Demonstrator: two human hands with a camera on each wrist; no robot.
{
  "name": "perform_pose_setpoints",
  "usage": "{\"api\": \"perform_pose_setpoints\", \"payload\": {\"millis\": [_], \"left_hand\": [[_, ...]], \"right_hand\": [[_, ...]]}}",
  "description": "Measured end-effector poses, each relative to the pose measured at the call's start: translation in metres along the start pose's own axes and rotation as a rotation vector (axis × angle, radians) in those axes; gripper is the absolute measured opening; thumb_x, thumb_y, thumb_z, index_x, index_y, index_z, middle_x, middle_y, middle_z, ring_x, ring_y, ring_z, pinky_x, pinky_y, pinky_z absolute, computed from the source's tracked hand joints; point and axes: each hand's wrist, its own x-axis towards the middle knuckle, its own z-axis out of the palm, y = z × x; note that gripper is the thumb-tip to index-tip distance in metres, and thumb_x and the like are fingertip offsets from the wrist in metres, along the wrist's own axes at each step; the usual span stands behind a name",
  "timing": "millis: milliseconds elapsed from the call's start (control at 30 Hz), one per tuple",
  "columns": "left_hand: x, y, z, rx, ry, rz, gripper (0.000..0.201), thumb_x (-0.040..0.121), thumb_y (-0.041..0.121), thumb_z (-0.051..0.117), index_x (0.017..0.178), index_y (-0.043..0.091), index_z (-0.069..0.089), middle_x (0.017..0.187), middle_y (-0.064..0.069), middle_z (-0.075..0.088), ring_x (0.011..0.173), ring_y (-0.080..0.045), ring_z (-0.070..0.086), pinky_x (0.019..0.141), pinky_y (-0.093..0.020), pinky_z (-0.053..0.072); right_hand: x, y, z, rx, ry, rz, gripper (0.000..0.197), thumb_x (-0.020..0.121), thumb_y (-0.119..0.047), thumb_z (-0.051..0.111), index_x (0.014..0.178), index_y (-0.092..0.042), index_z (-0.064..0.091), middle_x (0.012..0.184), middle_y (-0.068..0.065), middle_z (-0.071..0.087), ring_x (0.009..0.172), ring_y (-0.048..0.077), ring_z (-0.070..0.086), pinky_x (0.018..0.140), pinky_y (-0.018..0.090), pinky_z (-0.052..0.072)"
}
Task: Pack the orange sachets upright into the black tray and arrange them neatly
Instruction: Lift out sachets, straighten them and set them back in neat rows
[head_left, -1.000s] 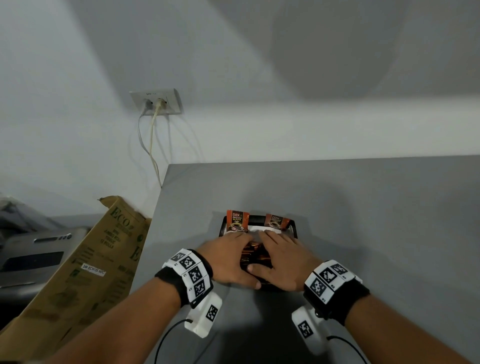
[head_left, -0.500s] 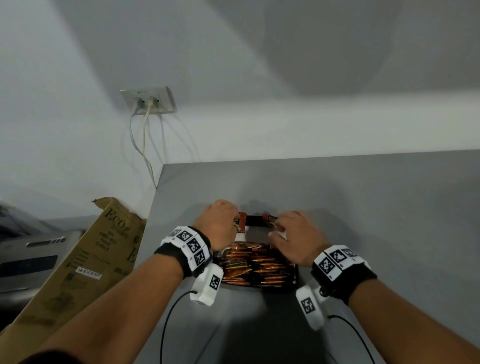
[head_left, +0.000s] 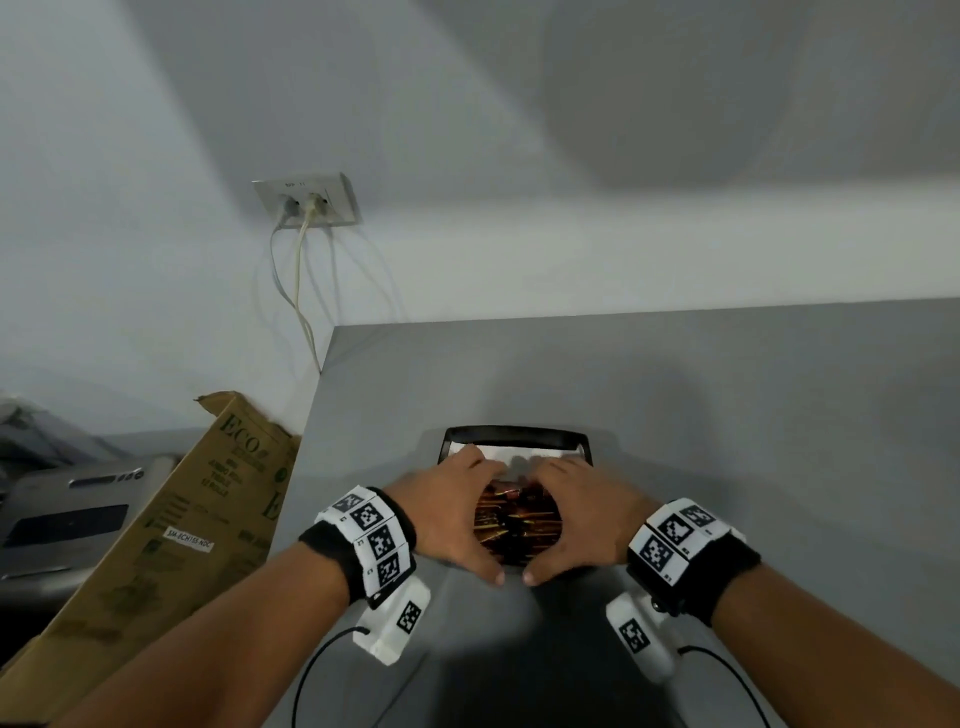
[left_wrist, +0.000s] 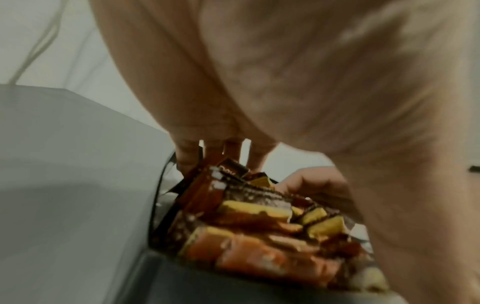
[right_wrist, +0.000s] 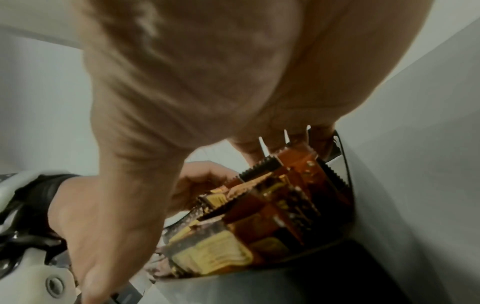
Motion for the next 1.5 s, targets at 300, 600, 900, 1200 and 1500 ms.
{"api": "perform_pose_setpoints", "payload": {"millis": [300,600,900,1200,1500], "left_hand": [[0.009,-0.006,0.019,0.039,0.074,0.023,0.093,0.066,0.081,0.062,0.138,0.028,0.038,0.129,0.004,0.056,0.113,-0.015,0.055,0.096,-0.038,0.051],[0.004,-0.004,0.032,0.108,0.178,0.103,0.094,0.074,0.083,0.052,0.145,0.025,0.035,0.134,0.002,0.055,0.119,-0.017,0.054,0.104,-0.035,0.045],[0.009,-0.009,0.028,0.077,0.174,0.076,0.069,0.079,0.063,0.059,0.136,0.027,0.042,0.123,0.003,0.060,0.110,-0.018,0.058,0.092,-0.038,0.052],[0.002,-0.011,0.015,-0.109,0.137,0.058,0.091,0.073,0.082,0.053,0.147,0.034,0.033,0.132,0.010,0.057,0.114,-0.010,0.057,0.099,-0.037,0.051],[0.006,-0.011,-0.003,-0.175,0.064,-0.049,0.050,0.088,0.051,0.053,0.133,0.031,0.047,0.129,0.004,0.061,0.114,-0.015,0.061,0.097,-0.043,0.052]], "right_hand": [[0.000,-0.001,0.014,-0.117,0.125,-0.021,0.076,0.078,-0.073,0.058,0.136,-0.026,0.040,0.132,-0.005,0.053,0.119,0.016,0.051,0.103,0.031,0.035],[-0.005,-0.004,0.028,-0.155,0.193,-0.030,0.078,0.082,-0.069,0.051,0.143,-0.024,0.033,0.142,-0.003,0.046,0.129,0.017,0.043,0.116,0.034,0.027],[0.002,-0.006,0.023,-0.111,0.127,0.008,0.076,0.082,-0.061,0.056,0.143,-0.023,0.032,0.143,-0.002,0.044,0.128,0.019,0.042,0.103,0.033,0.042],[0.002,0.000,0.006,0.078,0.047,-0.001,0.074,0.077,-0.074,0.053,0.138,-0.033,0.042,0.130,-0.010,0.055,0.117,0.012,0.053,0.100,0.037,0.048],[0.020,0.008,-0.033,0.012,-0.100,0.124,0.039,0.087,-0.046,0.059,0.124,-0.032,0.060,0.108,-0.004,0.065,0.093,0.015,0.062,0.085,0.036,0.053]]}}
